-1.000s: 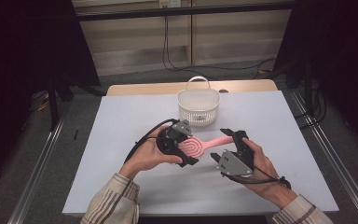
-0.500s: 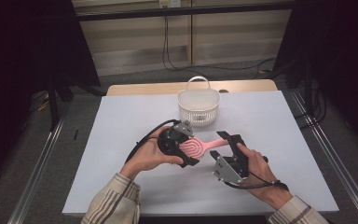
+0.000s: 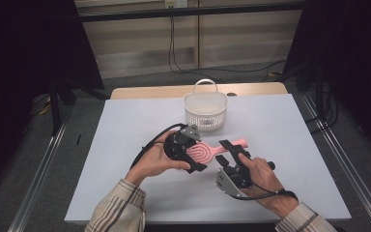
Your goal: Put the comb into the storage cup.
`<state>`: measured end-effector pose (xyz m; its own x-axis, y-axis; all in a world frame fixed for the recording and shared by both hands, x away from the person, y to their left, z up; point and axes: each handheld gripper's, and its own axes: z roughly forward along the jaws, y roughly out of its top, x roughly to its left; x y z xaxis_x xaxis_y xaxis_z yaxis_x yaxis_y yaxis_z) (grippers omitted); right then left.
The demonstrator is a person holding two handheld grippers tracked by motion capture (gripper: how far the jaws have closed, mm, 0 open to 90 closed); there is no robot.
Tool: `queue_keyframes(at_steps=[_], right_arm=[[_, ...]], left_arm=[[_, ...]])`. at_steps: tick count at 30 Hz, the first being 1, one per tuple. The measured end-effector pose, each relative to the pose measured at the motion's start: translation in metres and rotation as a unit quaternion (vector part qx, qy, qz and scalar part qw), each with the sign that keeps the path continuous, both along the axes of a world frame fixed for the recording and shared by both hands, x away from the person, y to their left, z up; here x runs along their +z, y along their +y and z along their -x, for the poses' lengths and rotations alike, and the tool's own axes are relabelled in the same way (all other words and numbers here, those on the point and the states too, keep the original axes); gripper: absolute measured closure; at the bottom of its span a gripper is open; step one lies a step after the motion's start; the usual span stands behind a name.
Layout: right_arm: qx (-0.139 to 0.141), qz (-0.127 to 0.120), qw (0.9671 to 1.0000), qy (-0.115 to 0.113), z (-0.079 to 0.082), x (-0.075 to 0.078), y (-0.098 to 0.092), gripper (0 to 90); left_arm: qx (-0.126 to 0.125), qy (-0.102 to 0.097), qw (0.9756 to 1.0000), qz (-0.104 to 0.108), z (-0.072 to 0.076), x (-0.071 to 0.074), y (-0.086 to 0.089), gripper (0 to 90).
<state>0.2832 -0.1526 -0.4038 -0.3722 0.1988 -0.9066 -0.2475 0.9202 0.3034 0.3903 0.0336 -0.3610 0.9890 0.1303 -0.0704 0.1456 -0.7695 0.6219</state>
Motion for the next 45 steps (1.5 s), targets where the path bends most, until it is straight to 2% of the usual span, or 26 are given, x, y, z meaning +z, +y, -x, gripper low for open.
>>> queue_keyframes(at_steps=[4, 7, 12, 17, 30, 36, 45], right_arm=[[0.007, 0.021, 0.9997, -0.011, 0.0, -0.004, 0.003, 46.3], [0.002, 0.024, 0.9995, -0.018, 0.001, -0.006, 0.004, 49.8], [0.002, 0.039, 0.9984, -0.042, 0.002, -0.01, 0.006, 56.8], [-0.003, 0.052, 0.9975, -0.047, 0.001, -0.012, 0.008, 61.5], [-0.025, 0.055, 0.996, -0.065, 0.0, -0.021, 0.015, 68.9], [-0.034, 0.051, 0.9959, -0.067, -0.001, -0.023, 0.016, 71.5], [-0.035, 0.053, 0.9954, -0.072, -0.001, -0.024, 0.016, 74.2]], left_arm=[[-0.003, -0.003, 1.0, -0.002, 0.002, 0.002, -0.001, 19.8], [-0.001, -0.002, 1.0, 0.001, 0.002, 0.002, -0.002, 19.8], [-0.002, -0.002, 1.0, -0.004, 0.001, 0.002, -0.002, 19.8], [0.001, 0.002, 1.0, -0.005, -0.001, 0.0, -0.003, 19.8], [0.0, 0.006, 1.0, -0.004, -0.002, 0.0, -0.007, 19.8], [-0.002, 0.011, 0.9999, -0.005, 0.0, -0.001, -0.012, 19.8], [-0.001, 0.019, 0.9998, -0.003, -0.001, -0.001, -0.013, 19.8]])
